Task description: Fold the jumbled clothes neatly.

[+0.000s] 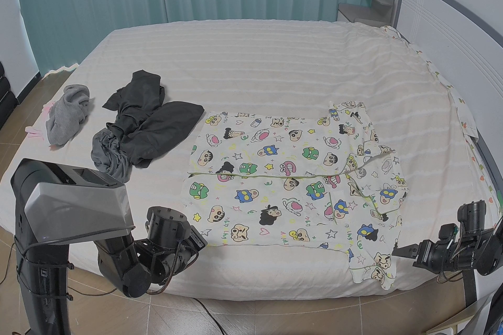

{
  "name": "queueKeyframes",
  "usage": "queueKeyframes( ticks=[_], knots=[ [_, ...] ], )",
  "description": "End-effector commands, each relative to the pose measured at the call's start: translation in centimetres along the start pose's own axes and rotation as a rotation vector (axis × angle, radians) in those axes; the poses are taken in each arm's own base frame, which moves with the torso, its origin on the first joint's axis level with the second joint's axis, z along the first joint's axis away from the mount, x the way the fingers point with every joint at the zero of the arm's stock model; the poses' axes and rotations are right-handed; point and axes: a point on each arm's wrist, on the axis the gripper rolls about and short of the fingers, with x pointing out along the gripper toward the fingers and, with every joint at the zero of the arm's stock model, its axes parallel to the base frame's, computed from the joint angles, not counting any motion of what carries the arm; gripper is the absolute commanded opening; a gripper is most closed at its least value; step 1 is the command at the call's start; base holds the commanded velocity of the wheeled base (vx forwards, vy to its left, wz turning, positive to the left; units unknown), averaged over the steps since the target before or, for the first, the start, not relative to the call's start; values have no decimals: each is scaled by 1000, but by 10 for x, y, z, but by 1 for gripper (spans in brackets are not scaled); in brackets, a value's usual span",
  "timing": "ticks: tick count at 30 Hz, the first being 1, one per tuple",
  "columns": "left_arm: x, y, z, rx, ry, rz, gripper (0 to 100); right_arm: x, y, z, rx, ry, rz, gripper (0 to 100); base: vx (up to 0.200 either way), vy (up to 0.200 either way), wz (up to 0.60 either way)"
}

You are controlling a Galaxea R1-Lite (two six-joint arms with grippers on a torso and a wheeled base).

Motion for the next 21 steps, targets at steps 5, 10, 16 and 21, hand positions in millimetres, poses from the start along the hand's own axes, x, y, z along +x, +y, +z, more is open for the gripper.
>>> queueKeyframes(
  ticks=[5, 10, 16, 21],
  knots=[
    [-14, -4, 8, -17, -58, 2, 0, 21, -10, -3, 8, 55, -28, 100, 0, 0, 0],
    [-18, -4, 10, -25, -73, -22, 0, 46, -24, -10, -42, 74, -43, 100, 0, 0, 0],
    [-18, -3, 8, -24, -82, -39, 0, 57, -34, -28, -141, 76, -26, 100, 0, 0, 0],
    [-19, -1, 7, -22, -78, -34, 0, 58, -34, -27, -155, 61, -8, 100, 0, 0, 0]
  ],
)
